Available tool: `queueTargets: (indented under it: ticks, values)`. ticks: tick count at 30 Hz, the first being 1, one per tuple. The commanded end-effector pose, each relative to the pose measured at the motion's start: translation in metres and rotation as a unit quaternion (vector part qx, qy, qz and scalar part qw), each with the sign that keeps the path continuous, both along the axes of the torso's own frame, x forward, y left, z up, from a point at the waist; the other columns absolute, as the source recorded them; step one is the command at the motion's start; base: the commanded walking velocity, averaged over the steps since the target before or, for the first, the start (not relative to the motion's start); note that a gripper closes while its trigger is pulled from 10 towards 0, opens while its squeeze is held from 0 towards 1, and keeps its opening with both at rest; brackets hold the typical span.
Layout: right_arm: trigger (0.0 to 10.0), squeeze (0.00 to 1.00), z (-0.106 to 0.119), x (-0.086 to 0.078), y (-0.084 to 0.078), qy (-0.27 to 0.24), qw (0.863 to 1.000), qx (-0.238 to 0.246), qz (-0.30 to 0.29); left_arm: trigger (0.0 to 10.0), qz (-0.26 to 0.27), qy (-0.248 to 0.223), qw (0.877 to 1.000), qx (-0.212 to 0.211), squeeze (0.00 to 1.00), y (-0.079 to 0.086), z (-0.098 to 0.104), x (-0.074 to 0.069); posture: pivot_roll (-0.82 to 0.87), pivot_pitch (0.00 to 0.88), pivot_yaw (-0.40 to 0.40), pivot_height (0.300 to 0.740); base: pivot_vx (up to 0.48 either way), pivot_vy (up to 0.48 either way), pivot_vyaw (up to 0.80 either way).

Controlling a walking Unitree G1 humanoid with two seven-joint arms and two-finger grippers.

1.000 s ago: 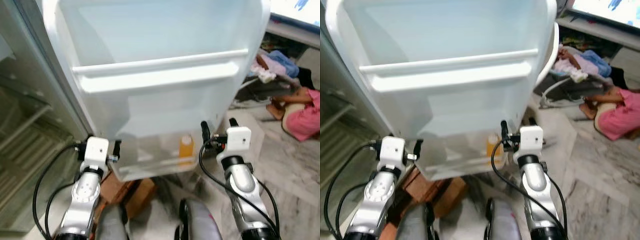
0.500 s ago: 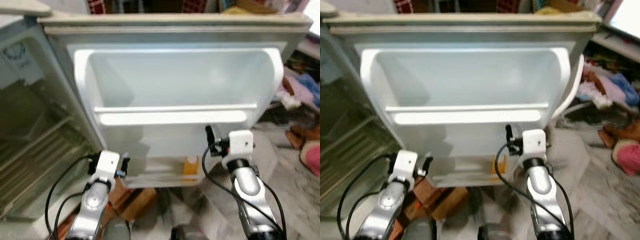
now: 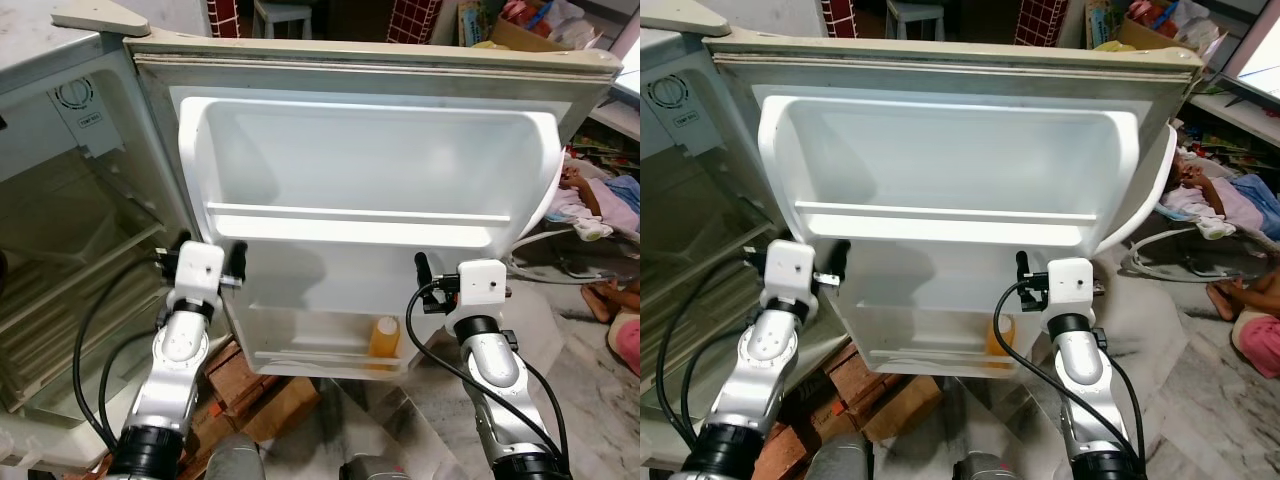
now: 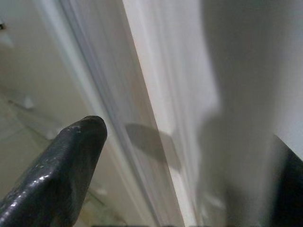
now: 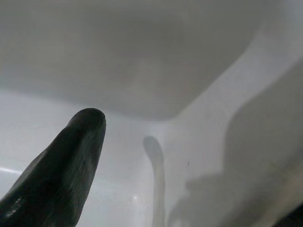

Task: Restocking fridge

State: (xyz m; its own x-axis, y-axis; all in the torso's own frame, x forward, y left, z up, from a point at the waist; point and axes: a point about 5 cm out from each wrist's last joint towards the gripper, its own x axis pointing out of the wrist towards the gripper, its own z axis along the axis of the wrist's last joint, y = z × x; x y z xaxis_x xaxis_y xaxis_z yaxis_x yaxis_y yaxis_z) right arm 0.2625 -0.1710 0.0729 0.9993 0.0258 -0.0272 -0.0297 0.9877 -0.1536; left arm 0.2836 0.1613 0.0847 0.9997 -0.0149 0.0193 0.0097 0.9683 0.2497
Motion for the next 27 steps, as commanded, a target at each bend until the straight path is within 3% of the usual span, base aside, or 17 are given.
queueTargets:
  ticks: [1,27]
  values:
    - [10.0,0.0,0.017,0.002,0.028,-0.044,0.997,-0.001,0.065,10.0,0.005,0.008,1.0,-0.002,0.0,0.0,-0.005,-0.004,-0.02,0.0,-0.02,0.74,-0.281,0.0,0.0]
    - [10.0,0.0,0.005,-0.005,0.021,-0.015,0.998,0.006,0.055,10.0,0.014,0.022,1.0,0.0,0.0,0.005,-0.011,-0.021,-0.01,0.0,-0.03,0.74,-0.325,0.0,0.0]
